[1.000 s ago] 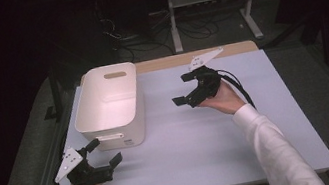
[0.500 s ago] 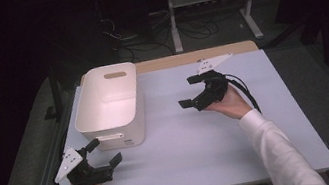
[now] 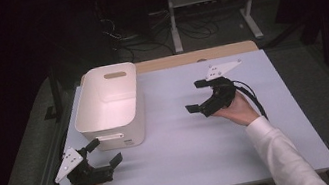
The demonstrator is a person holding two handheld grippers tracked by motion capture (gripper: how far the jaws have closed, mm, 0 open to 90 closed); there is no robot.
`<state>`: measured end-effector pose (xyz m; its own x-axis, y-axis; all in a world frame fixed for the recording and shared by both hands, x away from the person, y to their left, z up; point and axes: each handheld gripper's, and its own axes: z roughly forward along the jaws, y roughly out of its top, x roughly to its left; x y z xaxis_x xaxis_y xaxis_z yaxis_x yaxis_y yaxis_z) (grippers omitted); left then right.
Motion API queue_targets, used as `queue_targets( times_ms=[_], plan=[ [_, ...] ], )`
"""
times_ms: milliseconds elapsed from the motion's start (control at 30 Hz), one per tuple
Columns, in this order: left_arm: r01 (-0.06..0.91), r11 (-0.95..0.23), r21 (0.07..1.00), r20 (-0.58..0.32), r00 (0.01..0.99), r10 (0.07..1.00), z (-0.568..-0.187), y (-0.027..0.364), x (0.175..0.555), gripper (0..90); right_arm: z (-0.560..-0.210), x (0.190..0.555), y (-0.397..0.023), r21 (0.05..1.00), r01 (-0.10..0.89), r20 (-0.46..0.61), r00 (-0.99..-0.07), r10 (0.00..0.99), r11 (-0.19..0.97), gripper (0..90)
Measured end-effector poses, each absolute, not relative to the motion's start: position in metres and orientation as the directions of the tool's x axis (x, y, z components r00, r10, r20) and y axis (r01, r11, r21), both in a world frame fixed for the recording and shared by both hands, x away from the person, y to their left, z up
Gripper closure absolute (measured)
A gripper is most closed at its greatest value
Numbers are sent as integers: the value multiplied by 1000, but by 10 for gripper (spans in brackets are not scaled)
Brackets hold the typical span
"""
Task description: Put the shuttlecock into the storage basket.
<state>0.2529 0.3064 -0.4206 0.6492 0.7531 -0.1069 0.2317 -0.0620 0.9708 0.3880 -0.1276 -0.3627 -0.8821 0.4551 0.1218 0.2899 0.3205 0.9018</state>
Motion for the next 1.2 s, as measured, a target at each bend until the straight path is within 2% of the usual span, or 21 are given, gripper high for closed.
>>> queue_targets(
  times_ms=[600, 1200],
  plan=[
    [229, -64, 971, -104, 651, 752, -420, 307, 252, 0, -380, 369, -149, 906, 298, 123, -866, 485, 301, 0],
    [228, -71, 971, -99, 654, 750, -420, 306, 252, 0, -398, 338, -191, 901, 339, 139, -815, 563, 269, 0]
  ],
)
